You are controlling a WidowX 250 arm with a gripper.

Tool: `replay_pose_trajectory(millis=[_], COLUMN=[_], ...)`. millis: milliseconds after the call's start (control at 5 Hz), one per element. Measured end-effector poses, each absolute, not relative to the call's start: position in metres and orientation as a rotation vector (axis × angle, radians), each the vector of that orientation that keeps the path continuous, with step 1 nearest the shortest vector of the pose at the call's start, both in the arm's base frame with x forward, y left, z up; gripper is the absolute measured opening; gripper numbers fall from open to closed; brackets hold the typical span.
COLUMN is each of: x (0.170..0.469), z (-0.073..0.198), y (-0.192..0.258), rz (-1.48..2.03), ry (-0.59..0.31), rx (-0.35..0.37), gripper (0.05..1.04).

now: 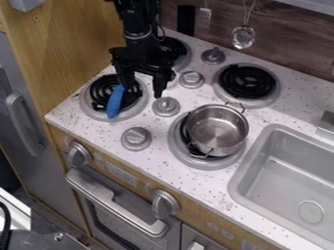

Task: Put the silver pot on the upper right burner.

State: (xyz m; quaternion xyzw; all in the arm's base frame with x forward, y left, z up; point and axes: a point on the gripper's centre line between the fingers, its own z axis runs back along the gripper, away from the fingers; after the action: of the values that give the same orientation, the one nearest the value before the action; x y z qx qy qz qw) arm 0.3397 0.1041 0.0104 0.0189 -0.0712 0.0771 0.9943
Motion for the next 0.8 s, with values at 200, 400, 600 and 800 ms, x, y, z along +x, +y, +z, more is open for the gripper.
replay_pose_trajectory(millis=[200, 400, 600, 800], x=[0.333, 0.337, 0.347, 0.352], z=[-0.003, -0.006, -0.004, -0.003], y=[0.102, 0.087, 0.054, 0.040], rz=[0.157, 0.143, 0.060, 0.051], ry=[-0.099, -0.102, -0.111, -0.126], rx=[0.027, 0.014, 0.004, -0.018], gripper=[0.997, 0.997, 0.997, 0.997])
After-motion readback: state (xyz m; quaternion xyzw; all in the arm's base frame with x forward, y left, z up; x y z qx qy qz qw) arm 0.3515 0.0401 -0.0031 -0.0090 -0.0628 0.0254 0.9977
